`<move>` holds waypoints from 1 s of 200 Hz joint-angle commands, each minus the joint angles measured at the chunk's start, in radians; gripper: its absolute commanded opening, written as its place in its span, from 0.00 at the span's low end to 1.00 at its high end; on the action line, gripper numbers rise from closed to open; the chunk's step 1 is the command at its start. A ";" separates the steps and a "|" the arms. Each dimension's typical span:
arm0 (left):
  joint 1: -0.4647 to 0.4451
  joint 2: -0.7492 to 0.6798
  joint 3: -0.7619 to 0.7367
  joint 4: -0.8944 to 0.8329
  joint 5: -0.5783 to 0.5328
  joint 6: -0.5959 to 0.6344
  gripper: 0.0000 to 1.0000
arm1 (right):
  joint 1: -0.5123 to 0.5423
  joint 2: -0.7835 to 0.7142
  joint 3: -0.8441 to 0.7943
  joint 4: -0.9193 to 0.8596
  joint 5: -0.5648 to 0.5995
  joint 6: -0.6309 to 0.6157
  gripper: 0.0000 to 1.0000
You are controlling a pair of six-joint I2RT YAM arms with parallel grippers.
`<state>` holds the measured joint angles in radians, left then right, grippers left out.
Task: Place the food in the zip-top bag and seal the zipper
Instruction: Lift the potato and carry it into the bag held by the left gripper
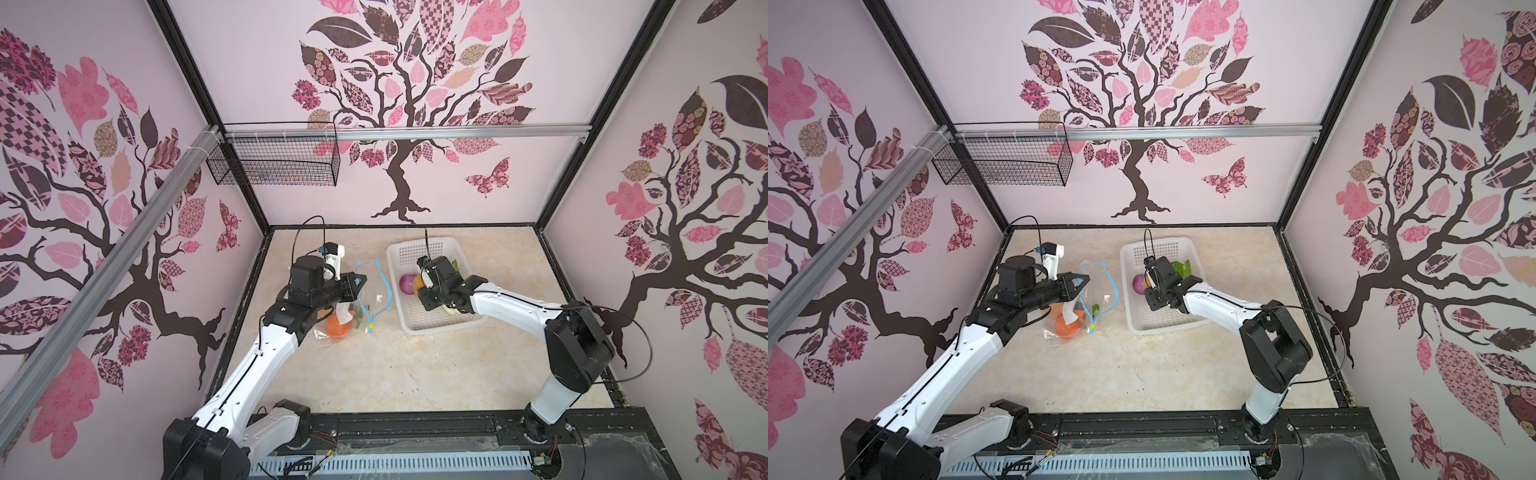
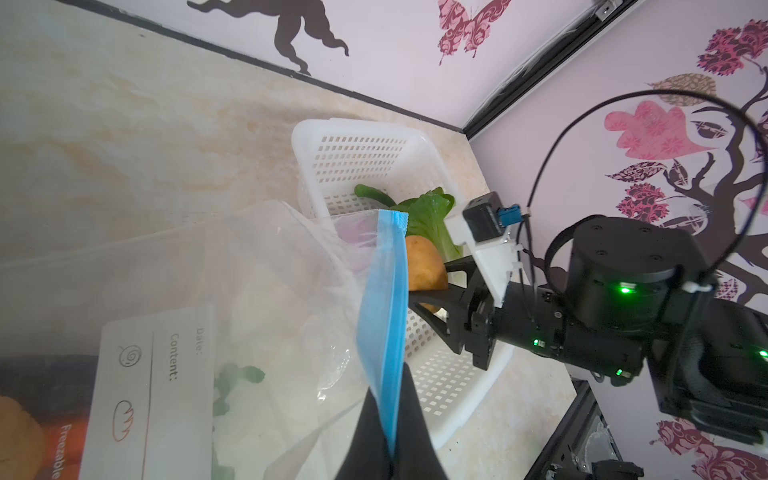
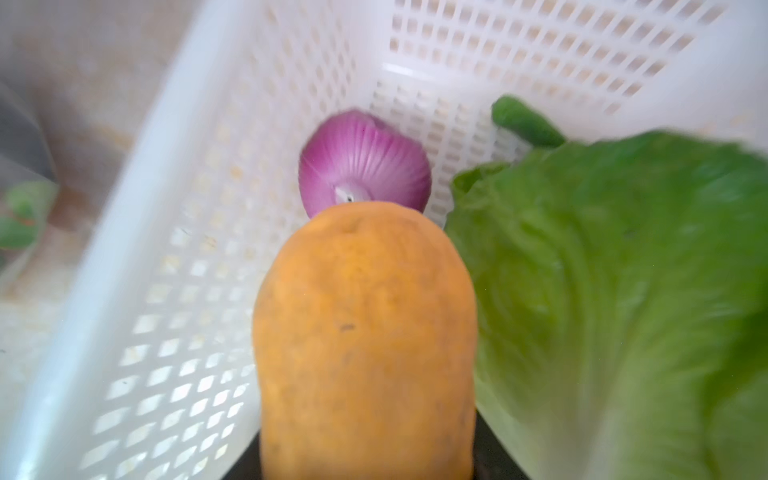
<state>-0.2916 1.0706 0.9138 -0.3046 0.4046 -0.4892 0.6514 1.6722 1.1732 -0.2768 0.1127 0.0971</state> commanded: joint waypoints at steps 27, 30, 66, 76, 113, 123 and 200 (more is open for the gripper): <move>0.058 -0.030 0.010 0.074 0.045 -0.029 0.00 | -0.003 -0.160 0.036 0.134 -0.062 -0.011 0.37; 0.060 -0.029 0.010 0.077 0.051 -0.028 0.00 | -0.003 -0.164 0.038 0.140 -0.077 -0.011 0.36; 0.061 -0.010 0.015 0.083 0.098 -0.029 0.00 | -0.002 -0.188 0.081 0.240 -0.311 0.032 0.36; 0.061 -0.005 0.016 0.085 0.103 -0.031 0.00 | -0.002 -0.182 0.090 0.271 -0.370 0.046 0.36; 0.062 0.002 0.011 0.100 0.127 -0.041 0.00 | 0.006 -0.129 0.099 0.388 -0.523 0.077 0.36; 0.061 0.004 0.012 0.102 0.132 -0.040 0.00 | 0.015 -0.110 0.104 0.403 -0.538 0.084 0.36; 0.060 0.004 0.010 0.102 0.131 -0.046 0.00 | 0.155 0.054 0.112 0.422 -0.482 0.082 0.35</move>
<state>-0.2337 1.0763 0.9138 -0.2295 0.5205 -0.5285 0.7734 1.6642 1.2549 0.1230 -0.3847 0.1799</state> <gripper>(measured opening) 0.050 0.427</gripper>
